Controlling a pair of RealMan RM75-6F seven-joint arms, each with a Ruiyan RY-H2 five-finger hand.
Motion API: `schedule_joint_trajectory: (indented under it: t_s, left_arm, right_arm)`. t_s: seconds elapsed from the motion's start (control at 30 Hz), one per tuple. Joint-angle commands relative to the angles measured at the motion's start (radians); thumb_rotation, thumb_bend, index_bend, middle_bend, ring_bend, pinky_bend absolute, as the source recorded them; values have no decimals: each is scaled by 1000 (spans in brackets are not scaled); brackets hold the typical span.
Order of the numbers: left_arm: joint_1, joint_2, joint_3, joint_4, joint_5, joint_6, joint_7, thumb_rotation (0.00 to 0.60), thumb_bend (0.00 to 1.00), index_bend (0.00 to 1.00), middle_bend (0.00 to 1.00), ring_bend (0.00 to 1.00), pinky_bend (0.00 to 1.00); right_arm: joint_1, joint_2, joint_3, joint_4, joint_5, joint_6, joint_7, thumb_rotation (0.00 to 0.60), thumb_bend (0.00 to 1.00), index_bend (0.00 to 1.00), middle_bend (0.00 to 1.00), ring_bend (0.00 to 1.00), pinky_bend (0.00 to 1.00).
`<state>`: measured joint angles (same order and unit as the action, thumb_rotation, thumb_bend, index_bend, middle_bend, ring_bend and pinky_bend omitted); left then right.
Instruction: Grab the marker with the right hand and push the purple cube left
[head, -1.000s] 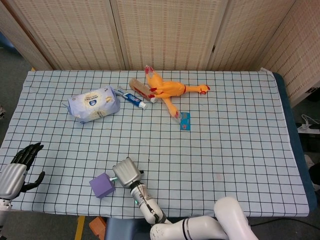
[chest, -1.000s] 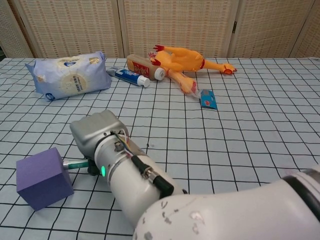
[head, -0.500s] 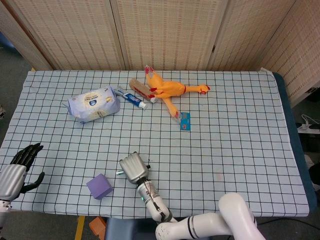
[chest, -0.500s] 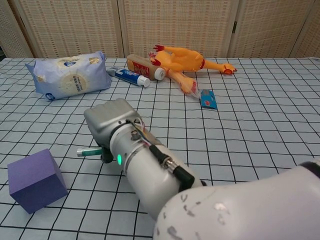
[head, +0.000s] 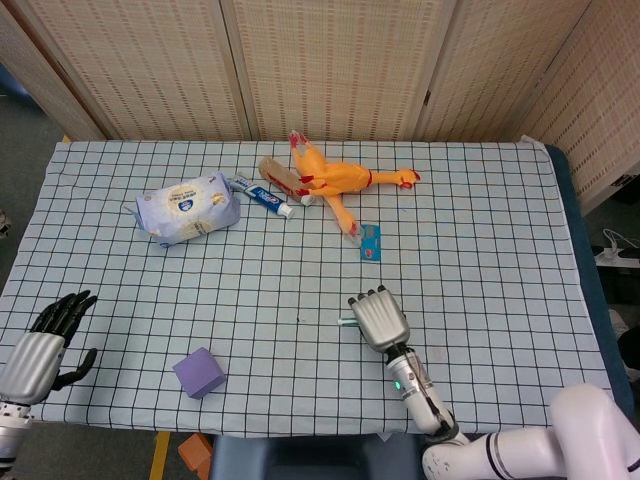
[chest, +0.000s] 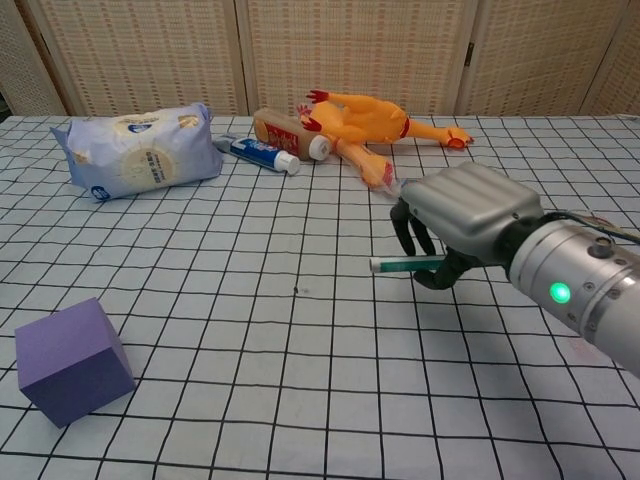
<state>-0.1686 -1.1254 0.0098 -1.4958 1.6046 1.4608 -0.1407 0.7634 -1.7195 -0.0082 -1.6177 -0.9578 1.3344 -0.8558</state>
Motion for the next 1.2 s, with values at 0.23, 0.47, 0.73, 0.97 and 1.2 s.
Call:
schedule_joint_trajectory:
  t_s: [0.23, 0.47, 0.73, 0.97, 1.2]
  left_arm:
    - [-8, -17, -2, -16, -12, -26, 54, 600, 441, 0, 0, 0, 100]
    - [-3, -15, -1, -19, -7, -13, 57, 600, 441, 0, 0, 0, 100]
    - [21, -11, 4, -25, 16, 38, 78, 600, 440, 0, 0, 0, 100]
    - [42, -27, 8, -38, 31, 72, 154, 600, 441, 0, 0, 0, 100]
    - [51, -46, 17, -49, 53, 84, 219, 600, 440, 0, 0, 0, 100]
  right_arm:
    - [-129, 36, -81, 211, -164, -105, 323, 600, 364, 52, 272, 237, 464]
    - [-199, 114, -100, 157, -287, -66, 496, 600, 349, 0, 46, 4, 288]
    - [-408, 404, -199, -45, -581, 325, 598, 600, 270, 0, 4, 0, 121]
    - [-583, 489, -229, 61, -634, 498, 695, 600, 239, 0, 0, 0, 0]
    - [-595, 546, -191, 37, -615, 427, 768, 600, 237, 0, 0, 0, 0]
